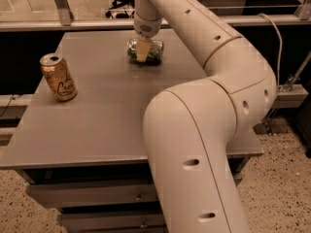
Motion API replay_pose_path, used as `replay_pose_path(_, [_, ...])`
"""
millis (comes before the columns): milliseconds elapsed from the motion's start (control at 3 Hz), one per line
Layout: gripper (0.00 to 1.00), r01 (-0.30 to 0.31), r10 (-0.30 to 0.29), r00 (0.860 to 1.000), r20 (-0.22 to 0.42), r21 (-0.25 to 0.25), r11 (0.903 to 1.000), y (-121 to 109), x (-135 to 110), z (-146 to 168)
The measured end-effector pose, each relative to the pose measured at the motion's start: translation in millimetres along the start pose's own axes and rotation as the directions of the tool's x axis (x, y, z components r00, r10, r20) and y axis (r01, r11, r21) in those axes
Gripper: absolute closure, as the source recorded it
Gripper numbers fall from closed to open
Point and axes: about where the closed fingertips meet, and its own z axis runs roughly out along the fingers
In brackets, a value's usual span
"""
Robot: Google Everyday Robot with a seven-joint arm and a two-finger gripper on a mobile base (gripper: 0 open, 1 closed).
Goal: Place green can upright
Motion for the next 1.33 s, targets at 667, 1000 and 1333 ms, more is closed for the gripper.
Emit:
replay_pose_path(667, [1.0, -0.08, 0.082, 0.968, 0.237, -0.016, 0.9966, -7.8, -10.3, -34.9])
replay_pose_path(1000, [1.0, -0.122, 0.122, 0.925, 0.361, -0.023, 0.9923, -13.1, -11.2, -54.2])
replay_pose_path(1333, [1.0, -0.171, 0.164, 0.823, 0.544, -0.038, 0.9846, -20.8, -4.3, -80.4])
